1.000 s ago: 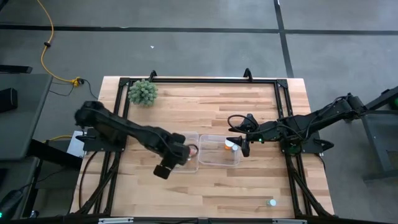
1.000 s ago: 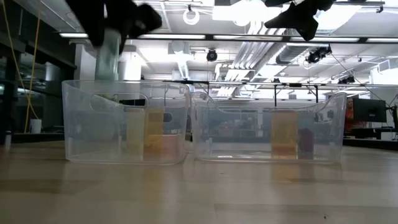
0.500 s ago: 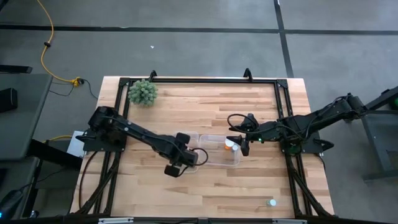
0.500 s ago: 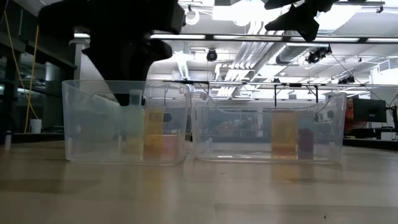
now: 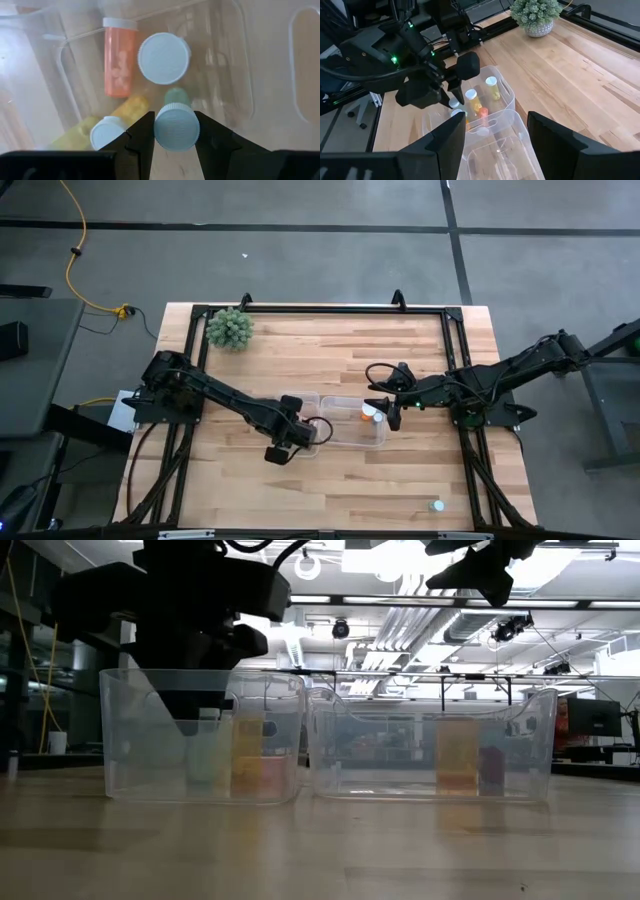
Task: Pick and place medicine bottles into bin by pill shape (circle, oval)
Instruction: Put the left blue pill bottle into the left transparent bin, then put the blue pill bottle into the left transparent bin
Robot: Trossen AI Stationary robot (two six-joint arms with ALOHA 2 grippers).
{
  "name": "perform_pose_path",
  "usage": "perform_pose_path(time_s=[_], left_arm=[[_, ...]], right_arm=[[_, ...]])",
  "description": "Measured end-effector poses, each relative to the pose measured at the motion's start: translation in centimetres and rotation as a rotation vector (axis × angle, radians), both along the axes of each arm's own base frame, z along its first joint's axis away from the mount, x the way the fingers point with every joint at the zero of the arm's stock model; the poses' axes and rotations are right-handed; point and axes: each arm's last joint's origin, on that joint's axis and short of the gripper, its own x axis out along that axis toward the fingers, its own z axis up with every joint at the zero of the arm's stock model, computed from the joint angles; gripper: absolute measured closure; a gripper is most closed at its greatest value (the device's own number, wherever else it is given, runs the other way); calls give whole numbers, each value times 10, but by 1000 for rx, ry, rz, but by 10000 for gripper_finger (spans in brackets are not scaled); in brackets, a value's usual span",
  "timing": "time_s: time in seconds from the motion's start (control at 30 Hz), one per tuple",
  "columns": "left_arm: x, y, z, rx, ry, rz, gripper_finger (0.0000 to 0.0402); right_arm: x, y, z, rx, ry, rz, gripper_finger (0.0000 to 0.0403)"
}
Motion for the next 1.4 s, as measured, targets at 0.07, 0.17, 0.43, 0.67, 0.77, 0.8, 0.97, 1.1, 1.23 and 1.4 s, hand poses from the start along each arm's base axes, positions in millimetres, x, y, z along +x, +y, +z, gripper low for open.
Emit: perform_pose_path(time_s=[0.07, 0.17, 0.43, 0.67, 0.77, 0.8, 0.97, 1.1, 1.23, 1.4], left_arm=[[0, 0, 0, 3, 3, -14, 291], [0, 0, 0, 18, 3, -23, 290], [-1, 1, 0, 23, 10, -40, 243], [-2, -1, 21, -45, -12, -46, 186], [-8, 1, 47, -51, -14, -45, 169], [-11, 2, 57, -53, -26, -43, 165], [-36, 15, 122, -97, -293, 46, 162], [-61, 28, 172, -111, -685, 142, 165], [-92, 36, 195, -130, -1080, 186, 167], [-128, 44, 174, -165, -1397, 219, 167]], right_arm=[[0, 0, 0, 0, 0, 0, 197], [0, 0, 0, 0, 0, 0, 197], [0, 0, 0, 0, 0, 0, 197], [0, 0, 0, 0, 0, -1, 197], [0, 0, 0, -1, 1, -1, 197], [0, 0, 0, -1, 1, -2, 197], [0, 0, 0, -2, 2, -2, 197], [0, 0, 0, -7, 3, 0, 197], [0, 0, 0, -8, 4, -1, 197], [0, 0, 0, -10, 2, -1, 197]])
